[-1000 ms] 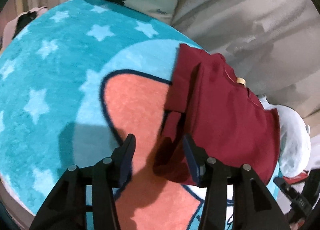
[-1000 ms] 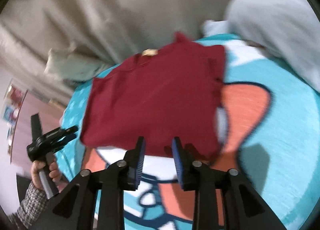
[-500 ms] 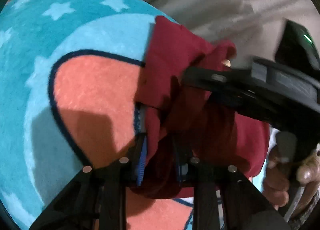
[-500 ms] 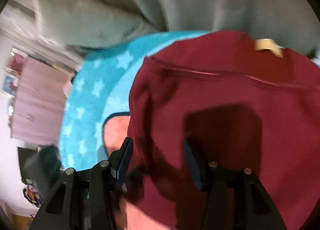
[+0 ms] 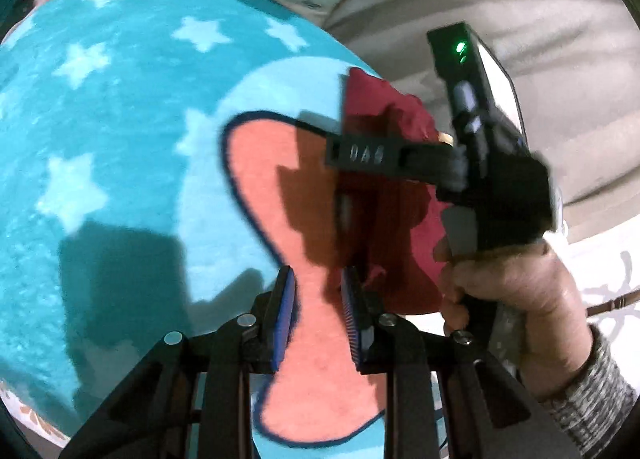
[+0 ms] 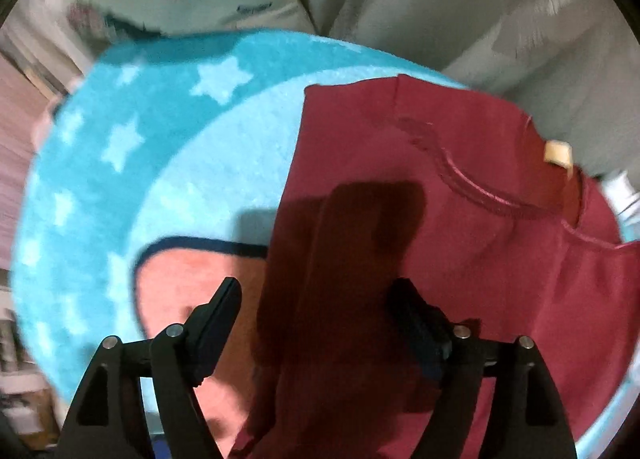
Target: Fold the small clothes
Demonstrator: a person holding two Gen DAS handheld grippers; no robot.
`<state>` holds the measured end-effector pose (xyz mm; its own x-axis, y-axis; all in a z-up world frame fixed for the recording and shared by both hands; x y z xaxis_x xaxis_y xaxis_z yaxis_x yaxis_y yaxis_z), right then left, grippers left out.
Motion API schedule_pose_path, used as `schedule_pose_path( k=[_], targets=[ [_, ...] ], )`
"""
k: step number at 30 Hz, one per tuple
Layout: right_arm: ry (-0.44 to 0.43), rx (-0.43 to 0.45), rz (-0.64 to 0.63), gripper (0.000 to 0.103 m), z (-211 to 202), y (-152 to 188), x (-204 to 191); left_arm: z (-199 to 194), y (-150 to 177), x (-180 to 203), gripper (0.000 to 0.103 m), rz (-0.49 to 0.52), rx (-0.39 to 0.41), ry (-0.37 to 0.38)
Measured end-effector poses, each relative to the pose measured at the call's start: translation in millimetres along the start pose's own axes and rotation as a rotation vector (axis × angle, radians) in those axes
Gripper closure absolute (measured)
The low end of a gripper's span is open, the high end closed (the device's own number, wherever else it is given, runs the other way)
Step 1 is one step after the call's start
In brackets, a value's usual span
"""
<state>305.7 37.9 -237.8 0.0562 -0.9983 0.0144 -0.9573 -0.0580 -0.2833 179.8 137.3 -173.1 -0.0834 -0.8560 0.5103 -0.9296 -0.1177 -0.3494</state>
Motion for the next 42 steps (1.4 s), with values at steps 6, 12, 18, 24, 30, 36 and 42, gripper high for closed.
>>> schedule_pose_path(
  k=[6,12,18,24,30,36,42],
  targets=[
    [0.077,0.108,-0.019,0.055,-9.0,6.7,9.4,-5.8,2.4,-10.2,0.080,-0.029,0.004,-0.018],
    [-0.189,0.135,0.139,0.078,-41.9,2.1,42.0,-11.1,5.9,9.2,0.080,-0.022,0.027,-0.039],
    [-0.398,0.205,0.262,0.079,-93.4,3.3,84.6,-19.8,17.7,35.0,0.079,-0.011,0.068,-0.091],
    [-0.428,0.267,0.398,0.080,-119.7,34.8,212.9,-16.7,40.8,64.8,0.076,-0.011,0.086,-0.133],
    [-0.433,0.214,0.538,0.079,-84.7,84.7,320.2,-1.4,60.6,101.0,0.074,0.031,0.062,-0.152],
    [-0.552,0.218,0.607,0.066,-81.7,111.1,353.6,12.4,65.5,133.4,0.071,0.086,0.044,-0.165],
    [-0.482,0.406,0.531,0.058,-155.9,98.6,351.7,24.1,62.7,152.2,0.068,0.110,0.043,-0.180]
  ],
)
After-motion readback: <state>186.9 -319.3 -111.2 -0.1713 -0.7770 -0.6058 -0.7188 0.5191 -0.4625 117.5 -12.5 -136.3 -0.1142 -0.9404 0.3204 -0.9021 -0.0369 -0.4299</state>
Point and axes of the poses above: each gripper's, at about its wrist camera, not at the fingertips, and z roughly the way its jaws point, x to its right, y to its underside, the point moved 10 cm from there along z, roughly the way its jaws point, and after that the axes turned 6 degrees about z, right-handed, at the moved point
